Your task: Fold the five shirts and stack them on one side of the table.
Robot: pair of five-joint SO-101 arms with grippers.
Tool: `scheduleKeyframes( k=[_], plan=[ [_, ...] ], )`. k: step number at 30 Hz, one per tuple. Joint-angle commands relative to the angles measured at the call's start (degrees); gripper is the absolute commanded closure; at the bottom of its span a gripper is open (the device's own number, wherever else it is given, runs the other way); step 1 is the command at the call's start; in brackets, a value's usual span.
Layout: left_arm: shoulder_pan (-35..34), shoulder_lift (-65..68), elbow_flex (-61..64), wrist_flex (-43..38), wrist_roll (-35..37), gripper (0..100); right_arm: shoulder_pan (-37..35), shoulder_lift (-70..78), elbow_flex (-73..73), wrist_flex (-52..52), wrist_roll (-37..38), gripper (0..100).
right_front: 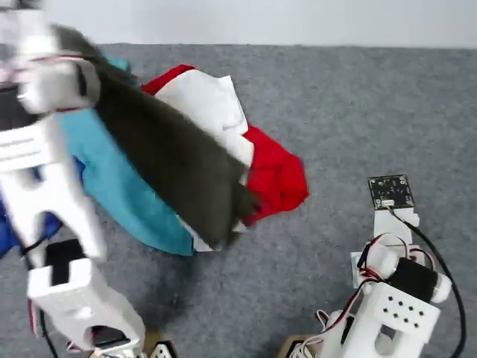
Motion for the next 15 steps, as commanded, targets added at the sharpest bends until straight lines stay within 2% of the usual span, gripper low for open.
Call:
scheduleKeyframes(
  k=[1,5,8,12,15],
  plan=[
    [-15.47,-3.25,-4.97,-8.35,-5.19,99,0.48,0.22,-0.18,-0.57,-0.09,86.1],
    [-26.29,-3.25,-4.62,-12.92,-5.27,99,0.48,0.22,-0.18,-0.57,-0.09,86.1],
    [-31.30,-3.25,-4.53,-13.54,-5.10,99,0.40,0.40,-0.18,-0.57,-0.09,86.1],
    [-30.77,-3.16,-1.45,-6.15,-5.19,99,0.31,0.48,-0.09,-0.66,-0.09,86.1],
    [-29.63,-3.16,4.44,-5.36,-5.10,99,0.31,0.48,-0.09,-0.66,-0.09,86.1]
  ],
)
